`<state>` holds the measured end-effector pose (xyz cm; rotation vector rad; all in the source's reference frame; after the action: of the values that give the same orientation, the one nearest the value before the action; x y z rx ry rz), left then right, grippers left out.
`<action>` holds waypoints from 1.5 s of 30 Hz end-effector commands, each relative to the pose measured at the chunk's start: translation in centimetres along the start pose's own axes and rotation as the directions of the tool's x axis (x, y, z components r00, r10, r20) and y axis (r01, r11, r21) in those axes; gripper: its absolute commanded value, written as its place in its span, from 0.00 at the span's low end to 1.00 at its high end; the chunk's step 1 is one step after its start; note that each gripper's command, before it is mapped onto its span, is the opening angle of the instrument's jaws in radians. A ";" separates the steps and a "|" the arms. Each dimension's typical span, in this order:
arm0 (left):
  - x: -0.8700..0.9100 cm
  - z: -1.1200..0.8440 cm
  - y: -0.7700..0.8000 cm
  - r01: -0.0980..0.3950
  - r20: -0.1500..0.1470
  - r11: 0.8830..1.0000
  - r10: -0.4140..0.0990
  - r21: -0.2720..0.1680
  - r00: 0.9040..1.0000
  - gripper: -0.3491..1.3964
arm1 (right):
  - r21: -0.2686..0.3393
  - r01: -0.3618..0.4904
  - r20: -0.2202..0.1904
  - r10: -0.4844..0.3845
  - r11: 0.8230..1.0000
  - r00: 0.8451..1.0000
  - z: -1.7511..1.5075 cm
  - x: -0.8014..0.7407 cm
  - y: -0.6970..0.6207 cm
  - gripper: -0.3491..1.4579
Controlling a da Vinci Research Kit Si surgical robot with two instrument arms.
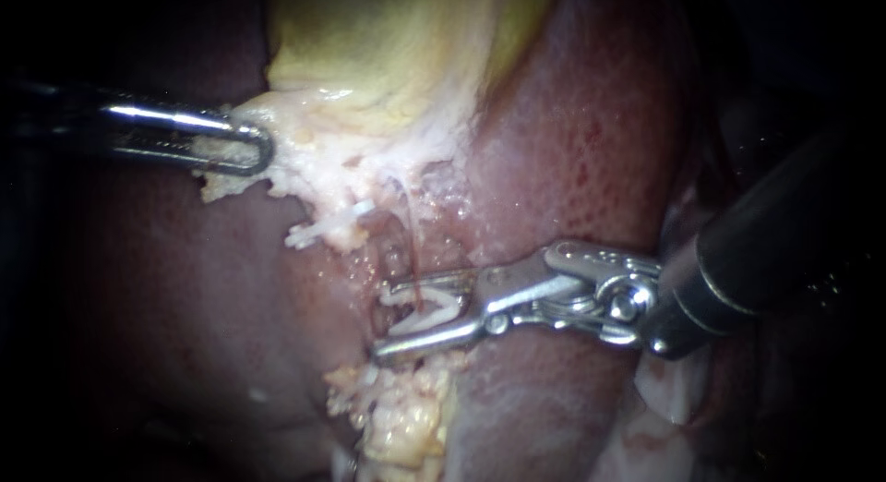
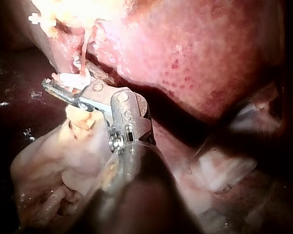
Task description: Clipping second clip right tube
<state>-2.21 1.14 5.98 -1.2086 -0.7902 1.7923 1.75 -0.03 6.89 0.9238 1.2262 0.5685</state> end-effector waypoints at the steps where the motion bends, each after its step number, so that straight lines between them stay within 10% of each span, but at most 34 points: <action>1: 0.00 -0.01 0.00 -0.001 0.000 1.000 0.001 -0.002 1.000 0.00 | 0.004 -0.001 -0.004 0.001 1.000 1.000 0.00 0.02 -0.03 0.46; 20: 0.00 -0.02 0.00 -0.001 0.001 1.000 0.001 -0.002 1.000 0.00 | 0.025 -0.057 -0.028 0.058 0.998 0.998 -0.09 0.17 -0.17 0.40; 36: 0.00 -0.01 0.00 -0.001 -0.001 1.000 0.001 0.001 1.000 0.00 | 0.028 -0.243 -0.023 0.243 0.970 0.970 -0.12 0.14 -0.18 0.00; 45: 0.00 -0.01 0.00 0.000 -0.001 1.000 0.000 0.001 1.000 0.00 | 0.011 -0.254 0.006 0.254 0.967 0.967 -0.14 0.11 -0.24 0.00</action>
<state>-2.20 1.14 5.97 -1.2091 -0.7883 1.7922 1.62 -0.03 6.62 1.1022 1.1140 0.7632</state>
